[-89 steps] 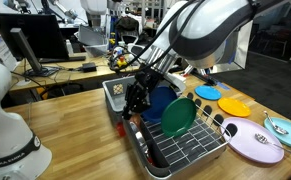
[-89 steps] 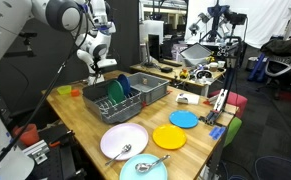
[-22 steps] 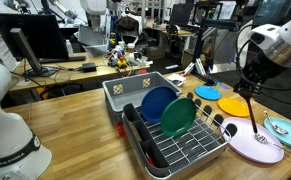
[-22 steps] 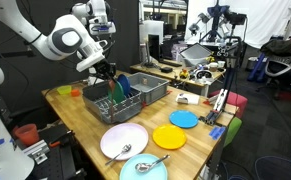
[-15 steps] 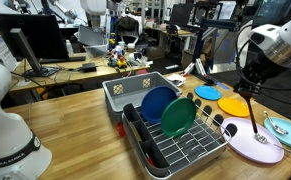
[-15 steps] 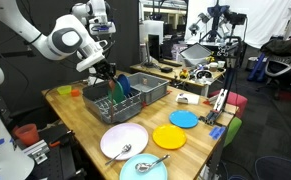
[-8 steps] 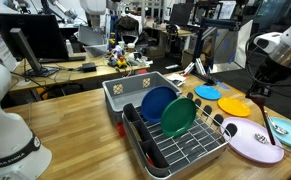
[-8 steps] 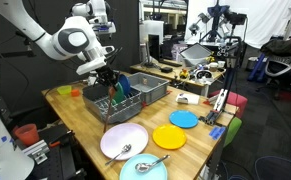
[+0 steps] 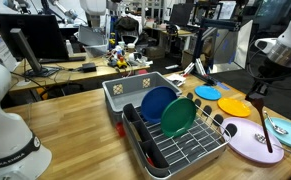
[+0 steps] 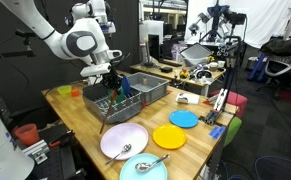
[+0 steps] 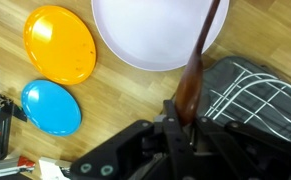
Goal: Remove the brown spoon from the dish rack and place it on the white plate
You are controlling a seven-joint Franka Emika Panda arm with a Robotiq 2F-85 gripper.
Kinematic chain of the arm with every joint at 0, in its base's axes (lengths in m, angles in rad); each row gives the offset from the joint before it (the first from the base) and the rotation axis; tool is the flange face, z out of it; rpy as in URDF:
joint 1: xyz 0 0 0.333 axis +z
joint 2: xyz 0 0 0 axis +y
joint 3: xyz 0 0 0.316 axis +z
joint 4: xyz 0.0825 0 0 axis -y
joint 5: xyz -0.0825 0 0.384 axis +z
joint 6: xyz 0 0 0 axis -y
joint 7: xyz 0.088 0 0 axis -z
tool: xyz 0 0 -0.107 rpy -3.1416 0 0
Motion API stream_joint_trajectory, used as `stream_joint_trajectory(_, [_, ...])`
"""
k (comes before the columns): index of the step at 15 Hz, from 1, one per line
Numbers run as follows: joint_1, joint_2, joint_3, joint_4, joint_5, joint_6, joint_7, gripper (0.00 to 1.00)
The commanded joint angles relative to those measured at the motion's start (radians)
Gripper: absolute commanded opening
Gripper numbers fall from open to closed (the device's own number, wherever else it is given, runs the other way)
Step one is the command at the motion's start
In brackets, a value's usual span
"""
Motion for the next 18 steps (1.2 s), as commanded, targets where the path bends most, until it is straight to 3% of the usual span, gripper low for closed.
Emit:
stream_joint_trajectory(1, [0.065,0.036,-0.074,0.033,0.019,-0.008,0.038,0.03])
stream_joint_trajectory(2, [0.07,0.038,-0.085,0.036,0.014,-0.004,0.056,0.03])
stream_joint_trajectory(3, [0.079,0.019,-0.092,0.019,-0.006,-0.003,0.041,0.12])
stream_joint_trajectory(11, [0.086,0.025,-0.102,0.026,-0.004,-0.003,0.056,0.12])
stream_joint_trajectory(12, [0.086,0.025,-0.102,0.026,-0.004,-0.003,0.057,0.03])
stream_joint_trajectory(18, [0.129,0.073,-0.181,0.074,0.214,-0.042,-0.135,0.03])
